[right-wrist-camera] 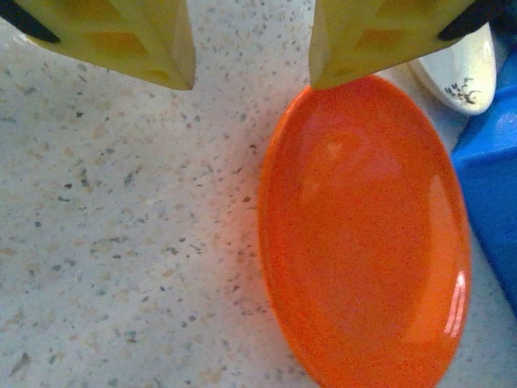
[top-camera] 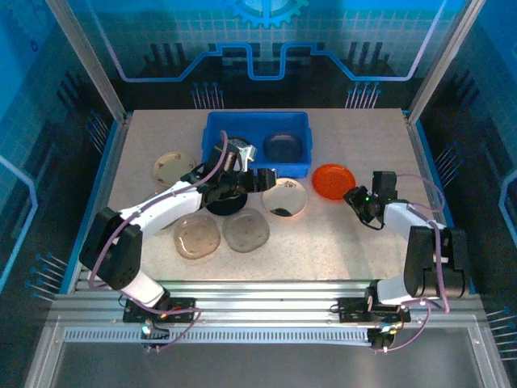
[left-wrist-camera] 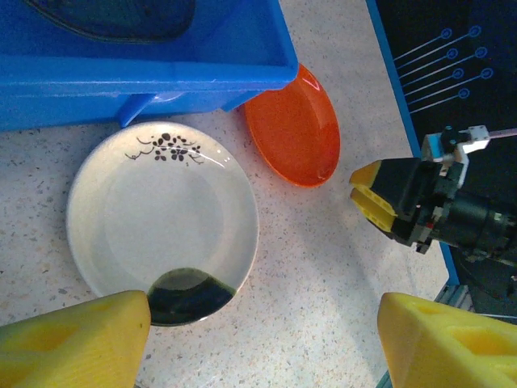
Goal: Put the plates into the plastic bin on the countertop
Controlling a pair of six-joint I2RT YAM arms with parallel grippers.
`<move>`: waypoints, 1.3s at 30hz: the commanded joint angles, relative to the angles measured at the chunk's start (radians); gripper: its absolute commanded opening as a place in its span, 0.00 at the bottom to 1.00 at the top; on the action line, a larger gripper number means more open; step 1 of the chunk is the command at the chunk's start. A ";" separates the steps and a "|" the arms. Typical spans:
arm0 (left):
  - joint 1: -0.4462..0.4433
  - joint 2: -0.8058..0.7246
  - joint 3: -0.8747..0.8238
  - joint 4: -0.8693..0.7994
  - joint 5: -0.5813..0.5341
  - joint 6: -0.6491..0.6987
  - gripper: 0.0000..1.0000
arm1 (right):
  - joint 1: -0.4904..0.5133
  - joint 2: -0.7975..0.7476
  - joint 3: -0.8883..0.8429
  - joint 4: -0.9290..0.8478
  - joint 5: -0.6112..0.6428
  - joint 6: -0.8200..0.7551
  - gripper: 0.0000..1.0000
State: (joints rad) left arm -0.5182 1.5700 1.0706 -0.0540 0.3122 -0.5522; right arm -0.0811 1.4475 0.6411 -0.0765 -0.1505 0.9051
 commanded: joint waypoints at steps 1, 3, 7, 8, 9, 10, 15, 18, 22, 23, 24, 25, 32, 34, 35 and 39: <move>-0.005 0.020 0.024 0.033 0.024 -0.012 0.75 | -0.013 0.047 -0.008 0.108 -0.028 0.049 0.38; -0.005 0.026 0.025 0.033 0.025 -0.011 0.75 | -0.013 0.075 -0.002 0.133 -0.032 0.057 0.37; -0.005 0.034 0.021 0.028 0.018 -0.007 0.75 | -0.014 0.129 0.015 0.155 -0.026 0.069 0.36; -0.005 0.035 0.020 0.029 0.016 -0.006 0.75 | -0.014 0.143 0.018 0.166 -0.027 0.071 0.36; -0.004 0.036 0.020 0.029 0.016 -0.006 0.75 | -0.014 0.154 0.019 0.173 -0.028 0.073 0.35; -0.004 0.038 0.020 0.028 0.015 -0.006 0.75 | -0.014 0.169 0.021 0.187 -0.029 0.075 0.34; -0.004 0.045 0.022 0.025 0.013 -0.011 0.75 | -0.014 0.226 0.024 0.247 -0.050 0.101 0.33; -0.005 0.045 0.024 0.023 0.010 -0.012 0.75 | -0.010 0.226 0.017 0.274 -0.051 0.111 0.31; -0.005 0.045 0.033 0.008 0.009 -0.006 0.75 | -0.010 0.179 -0.002 0.258 -0.028 0.104 0.31; -0.005 0.045 0.034 0.004 0.008 -0.004 0.75 | -0.009 0.164 -0.007 0.245 -0.021 0.100 0.32; -0.004 0.047 0.038 -0.001 0.007 0.001 0.75 | -0.009 0.139 -0.012 0.229 -0.008 0.096 0.32; -0.005 0.048 0.040 -0.006 0.006 0.003 0.75 | -0.009 0.114 -0.018 0.213 0.008 0.093 0.33; -0.005 0.077 0.059 0.004 0.011 -0.004 0.75 | -0.008 0.016 0.019 0.109 0.062 0.057 0.46; -0.005 0.089 0.066 0.010 0.016 -0.008 0.75 | -0.009 0.037 0.040 0.116 0.053 0.053 0.47; -0.005 0.093 0.070 0.013 0.016 -0.009 0.75 | -0.008 0.053 0.053 0.116 0.046 0.053 0.47; -0.004 0.102 0.081 0.009 0.018 -0.006 0.75 | -0.006 0.148 0.108 0.133 0.008 0.063 0.46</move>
State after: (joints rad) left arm -0.5182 1.6642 1.1164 -0.0467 0.3122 -0.5518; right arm -0.0940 1.5433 0.7116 0.0597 -0.1341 0.9756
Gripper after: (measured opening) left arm 0.751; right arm 0.460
